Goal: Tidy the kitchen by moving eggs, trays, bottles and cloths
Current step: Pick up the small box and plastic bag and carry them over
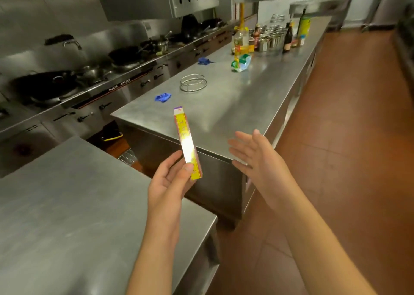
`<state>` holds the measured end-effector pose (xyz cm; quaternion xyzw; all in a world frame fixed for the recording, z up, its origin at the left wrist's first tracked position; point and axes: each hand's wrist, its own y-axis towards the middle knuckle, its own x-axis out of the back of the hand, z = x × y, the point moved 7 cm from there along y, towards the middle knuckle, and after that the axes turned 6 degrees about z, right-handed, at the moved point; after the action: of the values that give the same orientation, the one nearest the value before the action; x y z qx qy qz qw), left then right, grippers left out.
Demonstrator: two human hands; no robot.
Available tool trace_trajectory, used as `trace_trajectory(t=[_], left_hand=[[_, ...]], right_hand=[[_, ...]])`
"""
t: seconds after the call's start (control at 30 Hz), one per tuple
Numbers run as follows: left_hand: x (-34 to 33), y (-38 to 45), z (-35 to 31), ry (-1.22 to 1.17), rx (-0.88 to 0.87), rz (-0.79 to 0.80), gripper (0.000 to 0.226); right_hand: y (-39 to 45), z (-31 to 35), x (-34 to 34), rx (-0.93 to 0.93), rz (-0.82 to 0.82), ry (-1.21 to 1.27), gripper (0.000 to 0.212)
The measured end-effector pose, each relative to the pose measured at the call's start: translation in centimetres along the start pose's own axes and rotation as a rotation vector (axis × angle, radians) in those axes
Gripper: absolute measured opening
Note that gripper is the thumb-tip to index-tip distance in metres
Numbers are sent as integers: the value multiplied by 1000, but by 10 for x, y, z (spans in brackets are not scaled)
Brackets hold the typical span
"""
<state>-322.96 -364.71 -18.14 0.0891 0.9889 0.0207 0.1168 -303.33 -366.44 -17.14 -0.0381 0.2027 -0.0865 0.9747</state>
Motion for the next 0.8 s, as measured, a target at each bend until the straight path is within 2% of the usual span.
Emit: trace_trajectory(t=[0.13, 0.37, 0.57, 0.7, 0.8], left_hand=[[-49, 20, 17, 10, 48, 63, 51], [-125, 75, 58, 46, 133, 211, 55], [-182, 174, 85, 27, 196, 359, 54], [-239, 244, 95, -61, 185, 453, 44], [-284, 272, 103, -89, 183, 554, 46]], right_hand=[[6, 8, 57, 3, -89, 47, 50], [33, 14, 141, 15, -210, 51, 53], [81, 50, 203, 53, -341, -46, 48], [115, 84, 241, 92, -445, -84, 47], [133, 100, 267, 125, -522, -99, 47]])
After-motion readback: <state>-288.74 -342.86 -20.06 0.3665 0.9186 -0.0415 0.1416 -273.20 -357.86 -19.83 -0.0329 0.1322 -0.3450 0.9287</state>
